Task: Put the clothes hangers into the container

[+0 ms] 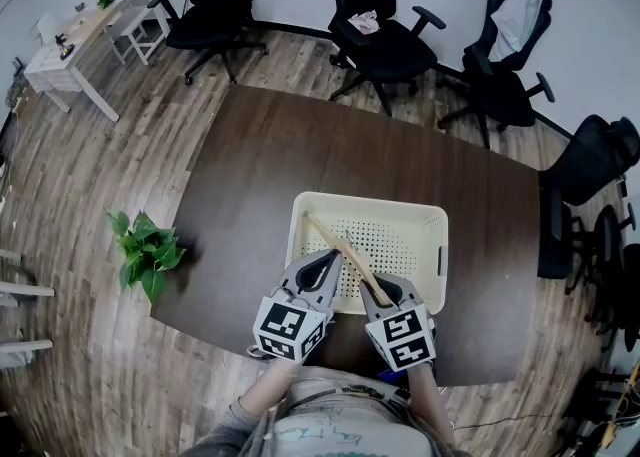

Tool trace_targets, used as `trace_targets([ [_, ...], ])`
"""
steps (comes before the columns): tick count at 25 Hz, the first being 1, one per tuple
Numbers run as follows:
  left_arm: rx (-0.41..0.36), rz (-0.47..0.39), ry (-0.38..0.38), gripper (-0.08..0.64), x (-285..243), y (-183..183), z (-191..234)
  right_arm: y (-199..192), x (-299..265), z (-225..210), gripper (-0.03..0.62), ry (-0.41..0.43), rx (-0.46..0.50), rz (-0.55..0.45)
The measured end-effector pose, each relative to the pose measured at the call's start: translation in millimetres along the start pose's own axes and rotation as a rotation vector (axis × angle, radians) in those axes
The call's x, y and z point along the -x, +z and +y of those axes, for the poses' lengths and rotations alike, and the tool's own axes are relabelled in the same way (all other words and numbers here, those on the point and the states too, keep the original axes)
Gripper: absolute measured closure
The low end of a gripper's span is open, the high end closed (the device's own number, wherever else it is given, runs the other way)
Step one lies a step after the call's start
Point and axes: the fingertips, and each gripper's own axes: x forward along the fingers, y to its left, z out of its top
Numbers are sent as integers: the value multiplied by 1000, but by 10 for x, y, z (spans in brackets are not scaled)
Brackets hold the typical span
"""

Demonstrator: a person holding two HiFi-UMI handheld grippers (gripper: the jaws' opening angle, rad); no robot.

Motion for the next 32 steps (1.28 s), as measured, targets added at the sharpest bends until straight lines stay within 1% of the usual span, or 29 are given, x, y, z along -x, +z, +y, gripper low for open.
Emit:
trace_targets([
  [10, -7, 11, -2, 549, -52, -24, 17, -13, 2, -70, 532, -2, -16, 1],
  [32, -8, 31, -1, 549, -68, -105, 42, -64, -3, -260, 531, -37, -33, -2],
])
